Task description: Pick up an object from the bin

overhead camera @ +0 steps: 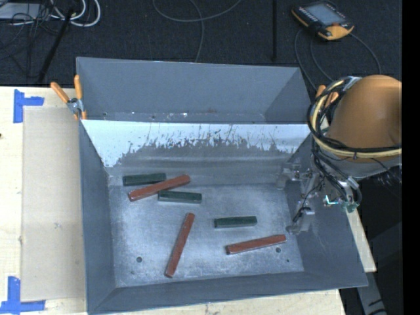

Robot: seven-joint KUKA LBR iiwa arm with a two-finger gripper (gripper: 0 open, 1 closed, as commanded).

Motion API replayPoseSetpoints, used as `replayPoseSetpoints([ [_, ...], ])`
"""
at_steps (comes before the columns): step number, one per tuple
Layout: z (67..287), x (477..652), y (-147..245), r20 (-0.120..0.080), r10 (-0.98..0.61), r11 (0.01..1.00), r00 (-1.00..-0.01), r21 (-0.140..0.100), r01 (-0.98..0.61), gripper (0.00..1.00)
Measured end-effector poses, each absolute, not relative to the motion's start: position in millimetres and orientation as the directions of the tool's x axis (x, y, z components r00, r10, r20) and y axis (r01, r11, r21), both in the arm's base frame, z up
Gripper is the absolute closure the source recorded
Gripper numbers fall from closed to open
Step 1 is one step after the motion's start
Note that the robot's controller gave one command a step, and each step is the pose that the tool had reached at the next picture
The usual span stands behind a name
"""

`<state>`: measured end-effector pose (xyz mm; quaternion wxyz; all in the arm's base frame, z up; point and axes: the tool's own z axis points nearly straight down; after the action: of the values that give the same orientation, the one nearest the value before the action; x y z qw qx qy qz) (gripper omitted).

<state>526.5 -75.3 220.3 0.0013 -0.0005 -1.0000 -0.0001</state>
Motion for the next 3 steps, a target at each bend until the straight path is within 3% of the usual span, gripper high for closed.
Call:
replayPoseSetpoints([
  [2, 214, 526.7, -76, -0.008, 0.011, 1.000, -1.000, -0.001, 0.011, 0.00],
  [3, 151, 514.6, -59, -0.003, 0.027, 1.000, -1.000, 0.000, 0.027, 0.00],
])
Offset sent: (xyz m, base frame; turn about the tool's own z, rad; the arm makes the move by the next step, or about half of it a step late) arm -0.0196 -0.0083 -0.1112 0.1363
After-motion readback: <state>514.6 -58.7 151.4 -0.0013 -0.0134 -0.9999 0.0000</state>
